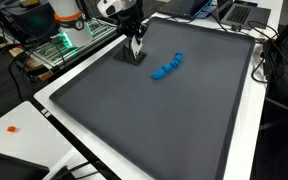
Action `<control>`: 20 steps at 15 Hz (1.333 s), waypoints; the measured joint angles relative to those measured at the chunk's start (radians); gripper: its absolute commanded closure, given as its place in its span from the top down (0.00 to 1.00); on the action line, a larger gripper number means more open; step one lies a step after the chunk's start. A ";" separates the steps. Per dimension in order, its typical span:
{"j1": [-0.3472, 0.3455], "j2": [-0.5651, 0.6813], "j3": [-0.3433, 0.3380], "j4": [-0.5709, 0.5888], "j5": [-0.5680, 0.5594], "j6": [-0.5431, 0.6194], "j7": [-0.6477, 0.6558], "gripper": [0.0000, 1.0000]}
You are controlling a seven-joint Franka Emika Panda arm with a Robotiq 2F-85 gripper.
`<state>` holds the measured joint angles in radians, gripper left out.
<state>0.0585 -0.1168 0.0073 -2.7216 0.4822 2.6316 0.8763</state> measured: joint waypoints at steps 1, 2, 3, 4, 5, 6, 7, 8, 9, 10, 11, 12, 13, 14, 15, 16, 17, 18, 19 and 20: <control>0.000 0.002 0.002 -0.005 0.016 0.015 -0.003 0.01; 0.001 0.005 0.003 -0.009 0.030 0.027 -0.008 0.01; 0.001 0.007 0.004 -0.011 0.042 0.041 -0.015 0.01; 0.001 0.011 0.005 -0.013 0.051 0.055 -0.019 0.01; 0.001 0.015 0.006 -0.013 0.058 0.066 -0.023 0.01; 0.001 0.021 0.007 -0.013 0.065 0.078 -0.031 0.01; 0.001 0.027 0.009 -0.013 0.073 0.090 -0.039 0.01; 0.002 0.034 0.011 -0.013 0.077 0.098 -0.045 0.01; 0.002 0.042 0.012 -0.013 0.079 0.105 -0.050 0.01; 0.003 0.050 0.014 -0.013 0.080 0.112 -0.053 0.01; 0.003 0.058 0.016 -0.013 0.080 0.120 -0.054 0.01; 0.003 0.067 0.019 -0.013 0.080 0.129 -0.054 0.01; 0.003 0.075 0.021 -0.013 0.080 0.137 -0.054 0.01; 0.004 0.081 0.023 -0.012 0.082 0.148 -0.054 0.01; 0.004 0.084 0.025 -0.012 0.082 0.159 -0.054 0.01; 0.004 0.088 0.027 -0.012 0.082 0.167 -0.054 0.01; 0.004 0.092 0.029 -0.012 0.083 0.174 -0.054 0.01; 0.004 0.094 0.030 -0.012 0.084 0.179 -0.054 0.01; 0.004 0.095 0.031 -0.012 0.084 0.181 -0.054 0.01; 0.004 0.096 0.032 -0.011 0.084 0.182 -0.054 0.01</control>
<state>0.0626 -0.0212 0.0389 -2.7331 0.5664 2.8134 0.8224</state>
